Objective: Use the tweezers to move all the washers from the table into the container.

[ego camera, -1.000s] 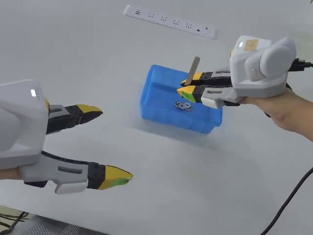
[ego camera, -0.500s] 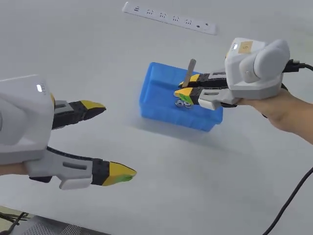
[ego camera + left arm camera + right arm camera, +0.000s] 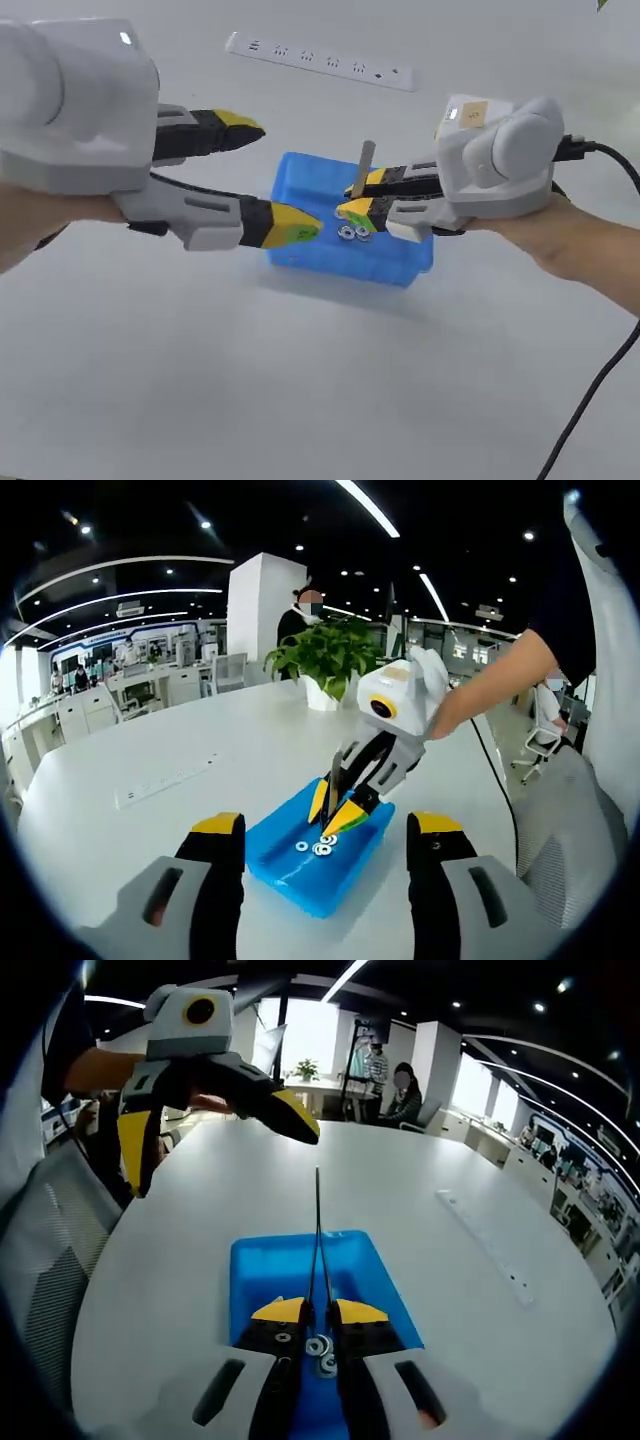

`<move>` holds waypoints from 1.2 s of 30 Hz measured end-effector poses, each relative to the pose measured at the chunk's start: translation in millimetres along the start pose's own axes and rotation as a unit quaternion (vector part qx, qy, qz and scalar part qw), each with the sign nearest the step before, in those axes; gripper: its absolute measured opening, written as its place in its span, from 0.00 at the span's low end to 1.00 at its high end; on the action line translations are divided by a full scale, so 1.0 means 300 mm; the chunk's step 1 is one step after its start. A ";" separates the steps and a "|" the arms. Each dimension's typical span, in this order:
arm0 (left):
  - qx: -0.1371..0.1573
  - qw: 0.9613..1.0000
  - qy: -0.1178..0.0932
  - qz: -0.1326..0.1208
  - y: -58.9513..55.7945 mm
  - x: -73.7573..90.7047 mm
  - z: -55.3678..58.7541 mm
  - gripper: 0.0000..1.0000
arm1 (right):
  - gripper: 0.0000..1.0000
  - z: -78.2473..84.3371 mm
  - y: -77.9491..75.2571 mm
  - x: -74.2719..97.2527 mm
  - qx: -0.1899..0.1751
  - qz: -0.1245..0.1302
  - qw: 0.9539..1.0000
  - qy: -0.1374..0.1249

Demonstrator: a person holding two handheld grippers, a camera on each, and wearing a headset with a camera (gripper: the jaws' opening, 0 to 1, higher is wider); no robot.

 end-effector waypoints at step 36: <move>-0.157 0.975 0.055 0.150 -0.036 -0.156 -0.069 0.06 | 0.10 -0.045 0.018 0.052 0.034 -0.008 0.999 0.000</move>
Point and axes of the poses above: the centre of the closed fingertips' face, and the gripper's own axes: x roughly backward along the fingers, y roughly to its left, z roughly out of its underside, the point moved 6 cm from there along x, roughly backward along the fingers, and after that the axes turned 8 degrees about -y, right-handed, at the moved point
